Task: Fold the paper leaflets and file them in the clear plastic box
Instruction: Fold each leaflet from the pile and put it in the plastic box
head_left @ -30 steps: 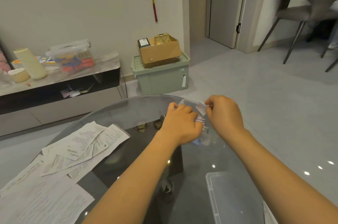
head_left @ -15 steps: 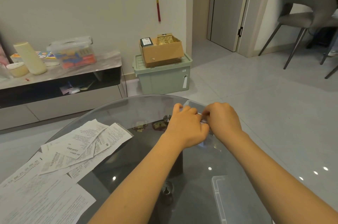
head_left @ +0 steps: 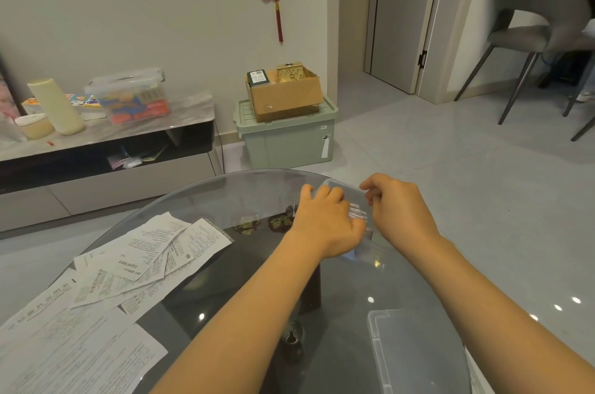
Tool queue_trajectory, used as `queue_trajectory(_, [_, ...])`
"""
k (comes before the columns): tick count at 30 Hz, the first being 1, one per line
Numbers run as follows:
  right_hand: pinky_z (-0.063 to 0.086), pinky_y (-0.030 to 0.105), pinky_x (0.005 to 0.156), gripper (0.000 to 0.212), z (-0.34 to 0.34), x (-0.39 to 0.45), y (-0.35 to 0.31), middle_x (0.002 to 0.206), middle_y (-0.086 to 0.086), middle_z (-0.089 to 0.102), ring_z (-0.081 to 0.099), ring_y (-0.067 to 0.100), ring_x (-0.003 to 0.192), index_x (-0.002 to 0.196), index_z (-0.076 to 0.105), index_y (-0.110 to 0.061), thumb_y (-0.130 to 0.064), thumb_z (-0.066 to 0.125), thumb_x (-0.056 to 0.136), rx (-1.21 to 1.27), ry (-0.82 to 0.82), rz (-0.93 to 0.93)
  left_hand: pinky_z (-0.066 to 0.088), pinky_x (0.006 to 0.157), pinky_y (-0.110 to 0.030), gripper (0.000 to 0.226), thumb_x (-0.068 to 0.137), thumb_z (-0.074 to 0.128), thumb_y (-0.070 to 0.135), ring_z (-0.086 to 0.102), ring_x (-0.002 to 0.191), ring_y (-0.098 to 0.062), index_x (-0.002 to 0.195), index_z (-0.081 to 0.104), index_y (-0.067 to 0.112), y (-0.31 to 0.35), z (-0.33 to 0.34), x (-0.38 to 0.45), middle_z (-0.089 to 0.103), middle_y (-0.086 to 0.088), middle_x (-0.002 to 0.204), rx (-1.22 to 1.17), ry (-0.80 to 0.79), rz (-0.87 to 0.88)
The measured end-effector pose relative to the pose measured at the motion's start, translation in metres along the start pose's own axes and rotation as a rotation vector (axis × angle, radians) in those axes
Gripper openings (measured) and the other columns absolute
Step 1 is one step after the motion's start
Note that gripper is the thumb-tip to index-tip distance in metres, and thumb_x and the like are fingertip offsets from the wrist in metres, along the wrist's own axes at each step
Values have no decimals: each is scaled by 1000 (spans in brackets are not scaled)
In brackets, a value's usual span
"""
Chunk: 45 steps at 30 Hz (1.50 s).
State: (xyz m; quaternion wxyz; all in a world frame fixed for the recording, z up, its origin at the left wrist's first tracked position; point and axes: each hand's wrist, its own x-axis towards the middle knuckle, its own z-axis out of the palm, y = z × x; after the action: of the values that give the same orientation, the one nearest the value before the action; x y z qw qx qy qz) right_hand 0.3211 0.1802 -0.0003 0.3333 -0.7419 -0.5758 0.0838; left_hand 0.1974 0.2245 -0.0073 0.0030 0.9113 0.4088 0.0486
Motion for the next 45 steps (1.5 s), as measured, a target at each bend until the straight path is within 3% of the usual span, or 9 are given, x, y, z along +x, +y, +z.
queue_trajectory(4, [44, 21, 77, 35, -6, -2, -1, 98, 7, 67, 61, 19, 89, 109, 64, -11, 6, 43, 87, 113, -3, 2, 4, 113, -42, 85, 70, -2, 45, 35, 124, -18, 124, 55, 11, 0, -3, -8, 48, -2, 132, -35, 93, -1])
queue_trajectory(8, [45, 18, 78, 32, -10, -13, -23, 93, 3, 67, 60, 13, 85, 106, 67, -11, 4, 45, 89, 243, 9, -65, -4, 111, -34, 74, 76, 8, 38, 35, 128, -16, 130, 52, 15, -5, -16, -33, 47, 0, 137, -77, 260, -23])
queue_trajectory(11, [50, 24, 83, 27, -3, -33, -46, 90, 2, 70, 65, 15, 86, 101, 70, -11, 2, 51, 88, 378, -36, -140, 2, 111, -33, 62, 80, 17, 33, 41, 122, -16, 124, 58, 15, -16, -24, -67, 54, 1, 127, -90, 342, -109])
queue_trajectory(17, [49, 17, 83, 28, 36, -78, -85, 95, -4, 70, 63, 10, 87, 109, 68, -20, -6, 58, 87, 395, -293, -269, 12, 107, -32, 62, 78, 19, 31, 40, 122, -18, 123, 59, 15, -50, -19, -155, 53, -1, 128, -88, 294, -357])
queue_trajectory(22, [43, 22, 92, 39, 68, -100, -103, 123, -7, 60, 56, 9, 107, 128, 56, -28, -22, 58, 90, 198, -540, -402, 10, 116, -46, 48, 93, 35, 30, 17, 140, -29, 138, 43, 15, -85, 2, -210, 23, -13, 153, -128, 181, -695])
queue_trajectory(25, [37, 23, 100, 44, 83, -108, -107, 137, -10, 50, 46, 8, 124, 134, 48, -30, -27, 55, 91, 90, -620, -472, -3, 116, -54, 60, 95, 32, 45, -8, 145, -31, 150, 19, 23, -118, 15, -230, -6, -11, 158, -121, 59, -851])
queue_trajectory(29, [34, 23, 103, 45, 97, -109, -105, 139, -11, 46, 41, 8, 128, 136, 45, -32, -31, 54, 92, 2, -645, -519, -8, 110, -62, 70, 91, 26, 65, -18, 142, -37, 150, 4, 35, -156, 24, -238, -19, -10, 157, -127, 3, -963])
queue_trajectory(34, [30, 15, 95, 44, 104, -103, -107, 137, -13, 46, 44, 5, 123, 136, 45, -31, -29, 53, 92, 4, -607, -507, -14, 108, -64, 72, 87, 15, 73, -19, 141, -40, 149, -3, 41, -168, 39, -232, -19, -5, 157, -117, -102, -950])
queue_trajectory(45, [36, 23, 93, 37, 90, -102, -103, 126, -7, 51, 42, 13, 118, 127, 53, -26, -23, 53, 90, -60, -419, -524, -14, 109, -63, 64, 92, 13, 65, -24, 140, -38, 148, -7, 41, -113, 44, -229, -19, -2, 157, -95, -185, -736])
